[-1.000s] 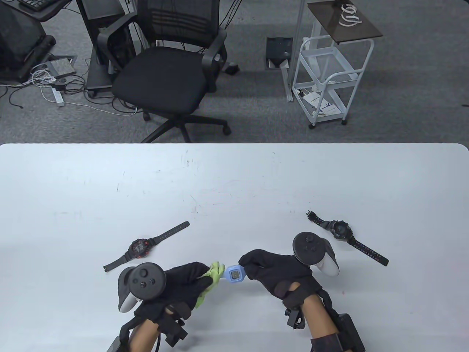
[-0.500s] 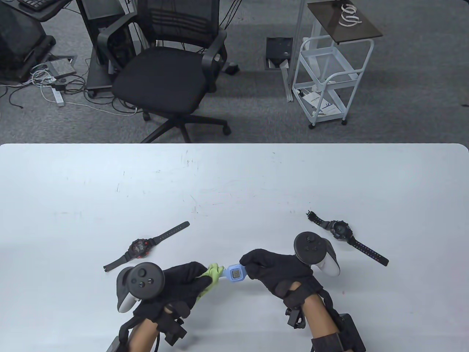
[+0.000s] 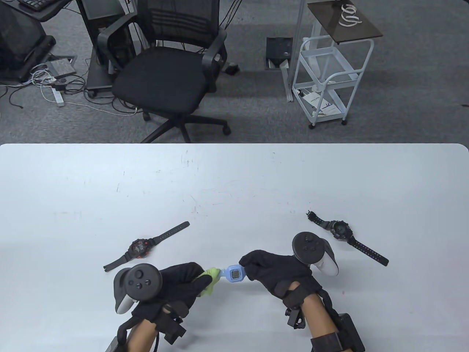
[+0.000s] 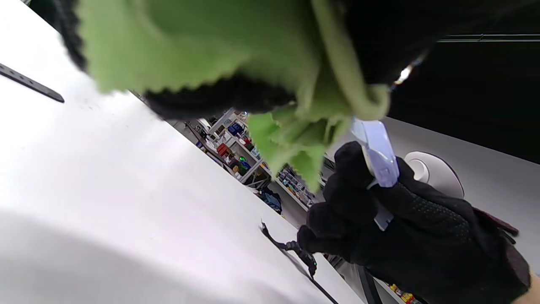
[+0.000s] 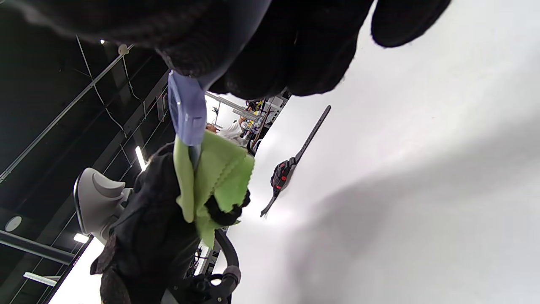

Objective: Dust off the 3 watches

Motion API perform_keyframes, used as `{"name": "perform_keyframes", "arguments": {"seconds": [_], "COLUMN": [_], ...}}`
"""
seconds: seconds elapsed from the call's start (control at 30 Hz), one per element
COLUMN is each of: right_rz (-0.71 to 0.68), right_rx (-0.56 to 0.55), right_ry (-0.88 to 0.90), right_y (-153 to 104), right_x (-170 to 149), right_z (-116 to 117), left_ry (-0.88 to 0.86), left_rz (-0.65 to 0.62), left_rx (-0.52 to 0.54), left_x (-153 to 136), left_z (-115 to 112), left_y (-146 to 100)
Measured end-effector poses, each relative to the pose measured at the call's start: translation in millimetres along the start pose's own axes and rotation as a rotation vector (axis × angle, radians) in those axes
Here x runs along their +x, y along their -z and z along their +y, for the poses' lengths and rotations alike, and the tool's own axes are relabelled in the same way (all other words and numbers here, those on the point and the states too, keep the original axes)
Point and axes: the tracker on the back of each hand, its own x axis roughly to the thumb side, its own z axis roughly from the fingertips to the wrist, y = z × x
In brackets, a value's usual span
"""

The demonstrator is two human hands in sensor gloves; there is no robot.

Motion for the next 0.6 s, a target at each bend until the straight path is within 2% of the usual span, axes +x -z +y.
{"name": "perform_keyframes", "arguments": {"seconds": [0.1, 0.3, 0.53, 0.6], "right_rz": [0.0, 0.0, 0.002, 0.01], "right_rx": [-0.003, -0.001, -0.018, -0.02], "right_ry": [0.0, -0.009, 0.004, 0.003], "right_y": [-0.6, 0.4, -1.6, -2.0], "right_x": [-0.3, 0.9, -1.6, -3.4], "right_z": [-1.1, -0.1, -4.3, -5.0], "left_ry": [-0.005, 0.026, 0.005, 0.02], "left_rz": [0.003, 0.02, 0.026, 0.025], "left_rx": [-0.012, 0.029, -0.053, -0.028], "left_x": [-0.7, -1.2, -1.1, -1.3], "left_z": [-1.6, 1.3, -5.5, -5.1], "left_y": [1.0, -0.9, 2.5, 1.6]}}
